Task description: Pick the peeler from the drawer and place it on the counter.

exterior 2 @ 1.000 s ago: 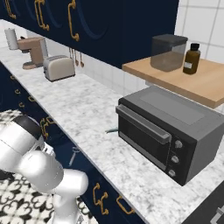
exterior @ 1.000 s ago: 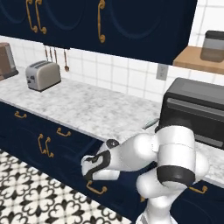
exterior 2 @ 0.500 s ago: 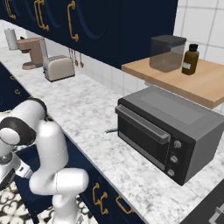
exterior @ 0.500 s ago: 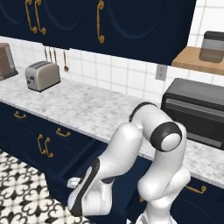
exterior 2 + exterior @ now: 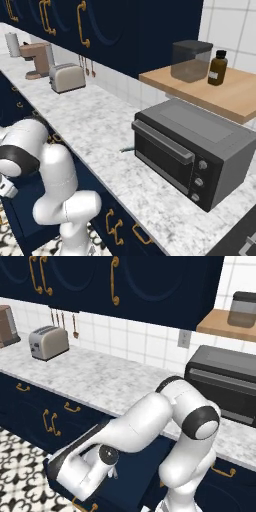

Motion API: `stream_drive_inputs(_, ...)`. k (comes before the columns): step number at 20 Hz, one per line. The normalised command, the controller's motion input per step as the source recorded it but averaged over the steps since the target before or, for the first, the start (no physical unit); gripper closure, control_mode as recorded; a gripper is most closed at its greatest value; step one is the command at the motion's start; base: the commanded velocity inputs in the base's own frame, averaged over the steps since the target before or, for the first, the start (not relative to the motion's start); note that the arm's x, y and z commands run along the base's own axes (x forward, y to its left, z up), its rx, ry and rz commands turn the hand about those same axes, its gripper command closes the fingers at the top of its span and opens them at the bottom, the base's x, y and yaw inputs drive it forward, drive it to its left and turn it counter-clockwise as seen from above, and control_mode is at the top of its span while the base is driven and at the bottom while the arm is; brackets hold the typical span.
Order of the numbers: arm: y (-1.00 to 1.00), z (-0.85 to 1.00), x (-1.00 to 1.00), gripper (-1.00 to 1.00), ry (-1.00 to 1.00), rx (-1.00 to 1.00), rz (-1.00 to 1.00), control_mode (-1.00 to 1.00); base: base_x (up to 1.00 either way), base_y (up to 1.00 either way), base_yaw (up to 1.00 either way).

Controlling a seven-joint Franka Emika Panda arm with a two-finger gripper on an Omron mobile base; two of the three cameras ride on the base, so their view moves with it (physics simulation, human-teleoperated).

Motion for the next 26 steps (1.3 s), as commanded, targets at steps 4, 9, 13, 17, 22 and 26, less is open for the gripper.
stream_drive_inputs(4,-0.18,0.93,0.96,-1.0,-0.14,0.0,0.0,-1.0,0.0,0.0,0.0)
stream_drive_inputs(9,-0.59,0.17,0.86,-1.0,-0.11,-0.01,0.13,-1.0,0.0,0.0,0.0)
stream_drive_inputs(13,-0.41,-0.14,0.45,-1.0,-0.18,-0.12,0.7,-1.0,0.0,0.0,0.0)
stream_drive_inputs(17,-0.17,-0.42,-0.01,-1.0,-0.01,-0.29,0.73,-1.0,0.0,0.0,0.0)
stream_drive_inputs(22,0.0,0.16,0.19,-1.0,0.23,-0.35,0.21,-1.0,0.0,0.0,0.0)
stream_drive_inputs(26,0.0,0.14,0.31,-1.0,0.4,-0.41,0.0,-1.0,0.0,0.0,0.0)
